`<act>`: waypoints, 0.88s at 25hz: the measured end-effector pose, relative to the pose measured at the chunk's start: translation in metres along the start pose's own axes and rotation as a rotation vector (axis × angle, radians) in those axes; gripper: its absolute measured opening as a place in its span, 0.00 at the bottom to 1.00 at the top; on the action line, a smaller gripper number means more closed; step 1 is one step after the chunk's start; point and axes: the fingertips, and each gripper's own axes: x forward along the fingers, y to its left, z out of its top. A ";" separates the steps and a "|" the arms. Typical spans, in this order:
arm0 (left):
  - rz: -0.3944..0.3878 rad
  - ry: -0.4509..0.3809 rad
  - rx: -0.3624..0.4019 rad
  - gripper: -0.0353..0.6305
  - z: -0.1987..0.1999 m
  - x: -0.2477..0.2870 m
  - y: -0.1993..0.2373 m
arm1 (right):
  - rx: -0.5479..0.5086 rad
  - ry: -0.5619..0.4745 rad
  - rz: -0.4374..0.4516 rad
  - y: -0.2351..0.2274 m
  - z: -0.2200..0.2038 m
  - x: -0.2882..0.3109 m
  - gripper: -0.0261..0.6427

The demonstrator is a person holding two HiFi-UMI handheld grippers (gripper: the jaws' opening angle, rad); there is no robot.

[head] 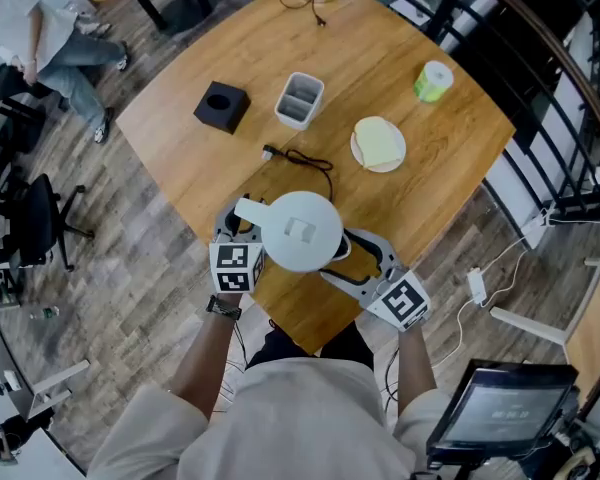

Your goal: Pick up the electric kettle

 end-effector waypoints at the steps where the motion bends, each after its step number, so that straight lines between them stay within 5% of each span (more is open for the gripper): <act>1: 0.000 -0.003 -0.005 0.24 0.000 -0.001 0.000 | 0.003 -0.007 0.001 0.001 0.001 0.000 0.52; 22: -0.046 -0.067 -0.024 0.24 0.042 -0.049 0.002 | -0.019 -0.099 -0.017 0.034 0.060 -0.013 0.52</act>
